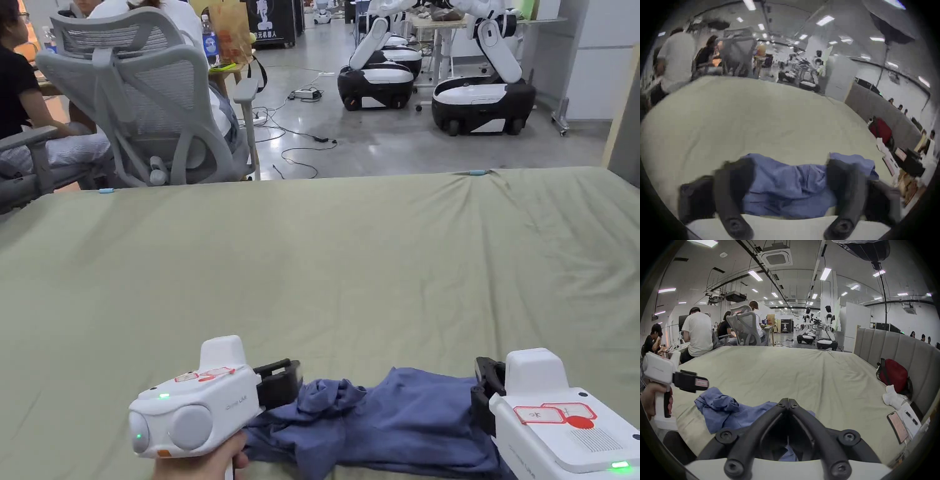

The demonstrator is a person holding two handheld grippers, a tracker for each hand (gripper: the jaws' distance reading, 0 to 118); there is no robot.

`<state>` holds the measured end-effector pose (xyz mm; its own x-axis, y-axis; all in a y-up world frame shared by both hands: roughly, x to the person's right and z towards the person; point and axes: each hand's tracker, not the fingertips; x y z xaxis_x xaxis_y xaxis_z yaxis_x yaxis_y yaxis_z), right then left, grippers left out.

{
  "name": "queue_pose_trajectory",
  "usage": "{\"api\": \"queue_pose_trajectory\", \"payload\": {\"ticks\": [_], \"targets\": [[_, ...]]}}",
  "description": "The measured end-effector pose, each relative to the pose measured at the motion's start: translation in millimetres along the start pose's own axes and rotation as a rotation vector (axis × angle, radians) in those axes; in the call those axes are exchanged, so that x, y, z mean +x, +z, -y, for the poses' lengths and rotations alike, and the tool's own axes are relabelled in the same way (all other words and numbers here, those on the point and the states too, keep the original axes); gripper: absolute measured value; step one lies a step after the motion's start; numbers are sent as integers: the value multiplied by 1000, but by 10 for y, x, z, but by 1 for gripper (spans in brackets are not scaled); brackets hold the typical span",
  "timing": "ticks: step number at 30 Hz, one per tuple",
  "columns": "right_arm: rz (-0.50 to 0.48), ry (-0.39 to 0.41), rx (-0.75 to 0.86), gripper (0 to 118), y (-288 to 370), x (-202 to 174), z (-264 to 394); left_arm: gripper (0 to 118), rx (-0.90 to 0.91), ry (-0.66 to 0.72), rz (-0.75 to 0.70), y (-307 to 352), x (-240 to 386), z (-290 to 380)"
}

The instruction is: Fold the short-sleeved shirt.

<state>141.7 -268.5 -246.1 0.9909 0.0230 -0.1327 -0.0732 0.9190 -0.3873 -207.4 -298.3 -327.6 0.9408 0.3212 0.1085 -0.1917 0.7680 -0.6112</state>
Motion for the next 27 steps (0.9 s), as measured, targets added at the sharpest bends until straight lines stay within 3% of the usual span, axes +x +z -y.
{"api": "queue_pose_trajectory", "payload": {"ticks": [1, 2, 4, 7, 13, 15, 18, 21, 22, 23, 24, 25, 26, 27], "targets": [[-1, -4, -5, 0, -6, 1, 8, 18, -29, 40, 20, -95, -35, 27], [0, -7, -7, 0, -9, 2, 16, 3, -57, 61, 12, -186, -51, 67], [2, -14, -8, 0, 0, 5, 27, 0, -87, 92, 0, -344, 8, 184], [6, -13, -13, 0, 4, 9, 36, 0, -108, 137, 113, -439, 168, 330], [13, -12, -15, 0, 20, 24, 45, 0, -157, 72, 138, -548, 492, 537], [13, -8, -18, 0, 15, 21, 43, 0, -118, 76, 115, -455, 449, 498], [14, 8, -18, 0, 4, -7, 32, 0, 80, 85, 78, 44, 344, 246], [4, 3, -26, 0, -40, -51, 33, 0, 102, 126, 42, 306, -23, 49], [2, 2, -28, 0, -51, -66, 36, 5, 104, 158, 16, 305, -166, 50], [-3, -3, -32, 0, -60, -80, 39, 24, 107, 203, -22, 279, -345, 61], [-6, -10, -32, 0, -59, -90, 43, 55, 89, 271, -49, 255, -501, 103], [-9, -12, -31, 0, -54, -92, 46, 96, 70, 326, -40, 233, -612, 142], [-8, -12, -31, 0, -48, -101, 50, 118, 61, 408, -5, 206, -752, 225], [-7, -9, -31, 0, -47, -105, 52, 118, 64, 471, 36, 139, -856, 292]]}}
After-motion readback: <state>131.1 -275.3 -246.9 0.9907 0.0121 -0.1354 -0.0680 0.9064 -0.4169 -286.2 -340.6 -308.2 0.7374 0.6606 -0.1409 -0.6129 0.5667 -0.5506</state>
